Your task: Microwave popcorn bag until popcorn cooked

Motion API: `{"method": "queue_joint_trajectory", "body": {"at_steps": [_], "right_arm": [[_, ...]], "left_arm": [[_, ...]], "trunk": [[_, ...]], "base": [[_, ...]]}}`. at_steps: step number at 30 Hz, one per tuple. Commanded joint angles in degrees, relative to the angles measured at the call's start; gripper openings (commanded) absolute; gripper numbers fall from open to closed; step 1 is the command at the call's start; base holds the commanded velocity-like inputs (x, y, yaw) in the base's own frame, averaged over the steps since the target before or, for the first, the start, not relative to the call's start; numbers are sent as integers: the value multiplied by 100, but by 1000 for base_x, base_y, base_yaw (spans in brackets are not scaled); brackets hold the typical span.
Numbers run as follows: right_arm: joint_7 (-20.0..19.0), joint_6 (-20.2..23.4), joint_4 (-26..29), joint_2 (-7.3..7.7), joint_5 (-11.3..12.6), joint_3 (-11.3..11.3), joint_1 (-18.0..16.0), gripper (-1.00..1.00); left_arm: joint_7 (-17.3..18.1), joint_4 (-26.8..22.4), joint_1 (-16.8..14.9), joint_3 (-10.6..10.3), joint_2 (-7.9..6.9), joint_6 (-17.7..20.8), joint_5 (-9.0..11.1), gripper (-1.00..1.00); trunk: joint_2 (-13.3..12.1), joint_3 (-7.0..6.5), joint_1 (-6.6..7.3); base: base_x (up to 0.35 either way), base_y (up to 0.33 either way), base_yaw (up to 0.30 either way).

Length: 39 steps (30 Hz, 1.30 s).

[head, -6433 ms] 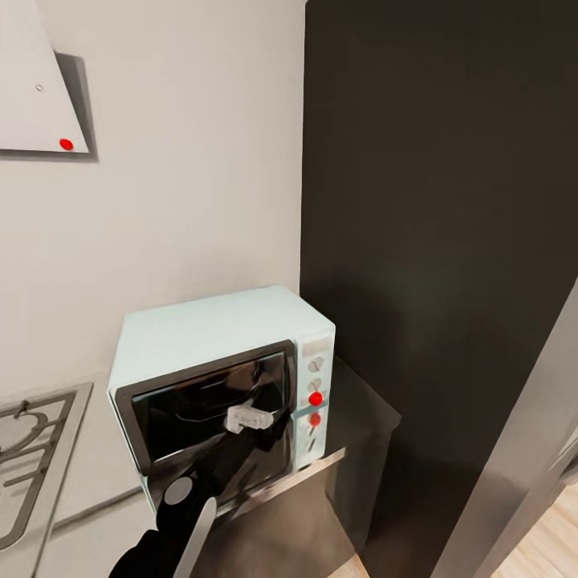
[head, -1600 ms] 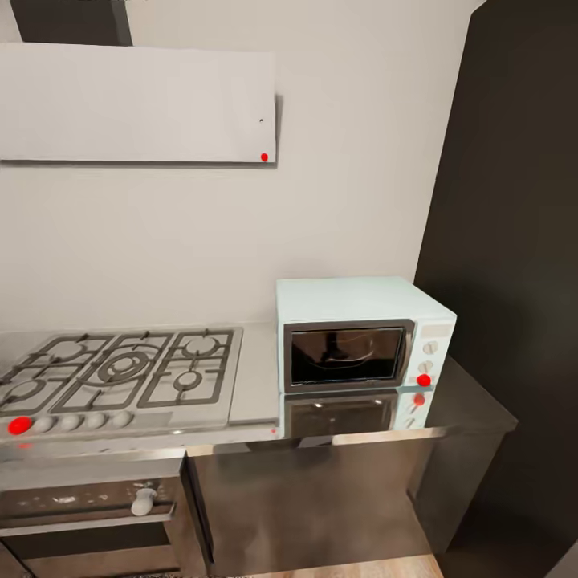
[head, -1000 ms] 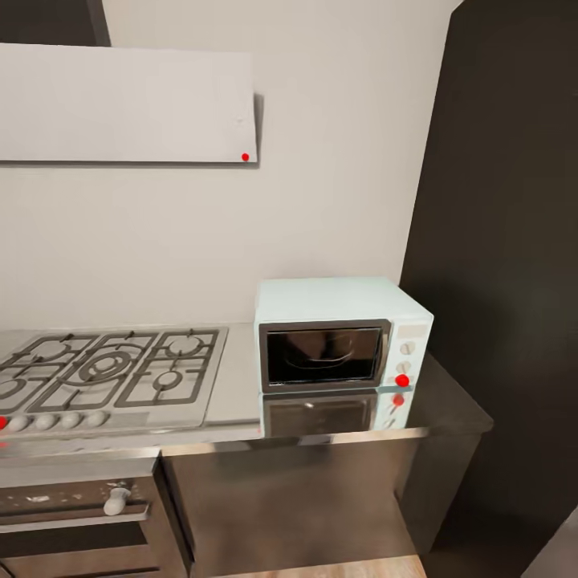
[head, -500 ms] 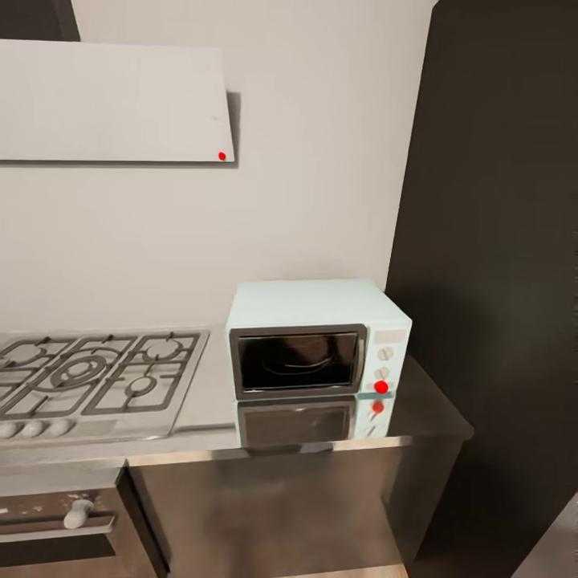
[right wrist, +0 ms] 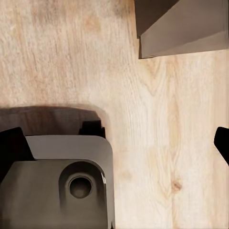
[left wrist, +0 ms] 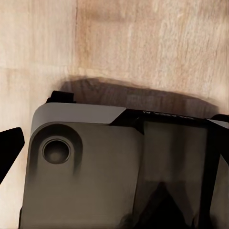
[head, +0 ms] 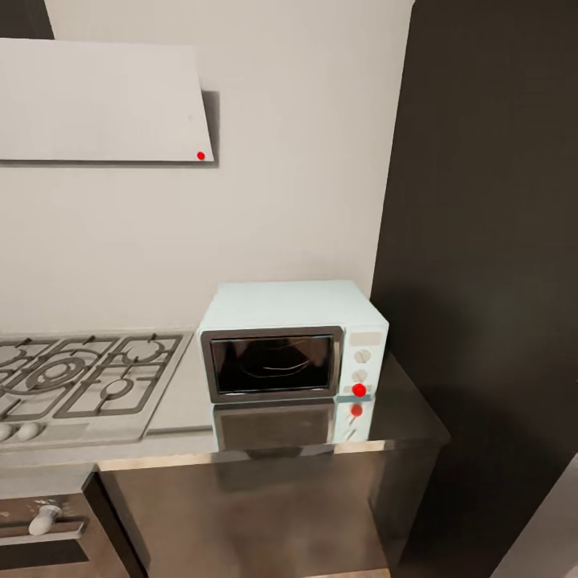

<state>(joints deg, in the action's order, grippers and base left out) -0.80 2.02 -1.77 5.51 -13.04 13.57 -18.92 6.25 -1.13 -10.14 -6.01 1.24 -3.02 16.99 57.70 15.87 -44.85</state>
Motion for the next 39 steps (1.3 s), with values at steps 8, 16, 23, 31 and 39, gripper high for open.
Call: {"method": "queue_joint_trajectory", "body": {"at_steps": [8, 16, 23, 31, 39], "right_arm": [[9, -1, -6, 3, -57, 46, -7, 100], [-5, 9, -7, 3, -58, 41, -7, 100], [-1, 9, -7, 3, -58, 41, -7, 100], [0, 5, -3, 3, -58, 41, -7, 100], [14, 0, -6, 3, -58, 41, -7, 100]], "left_arm": [[16, 7, -5, -39, -11, -29, 59, 100], [16, 7, -5, -35, -18, -32, 59, 100], [16, 7, -5, -32, -25, -32, 59, 100], [16, 7, -5, -31, -27, -32, 59, 100], [16, 7, -5, -31, -23, -32, 59, 100]], "trunk": [[4, 7, 0], [4, 7, 0], [4, 7, 0], [4, 7, 0], [4, 7, 0]], "base": [[0, -7, 0], [0, -123, 0], [0, -64, 15], [0, -1, 225], [-27, -23, 31]]}}
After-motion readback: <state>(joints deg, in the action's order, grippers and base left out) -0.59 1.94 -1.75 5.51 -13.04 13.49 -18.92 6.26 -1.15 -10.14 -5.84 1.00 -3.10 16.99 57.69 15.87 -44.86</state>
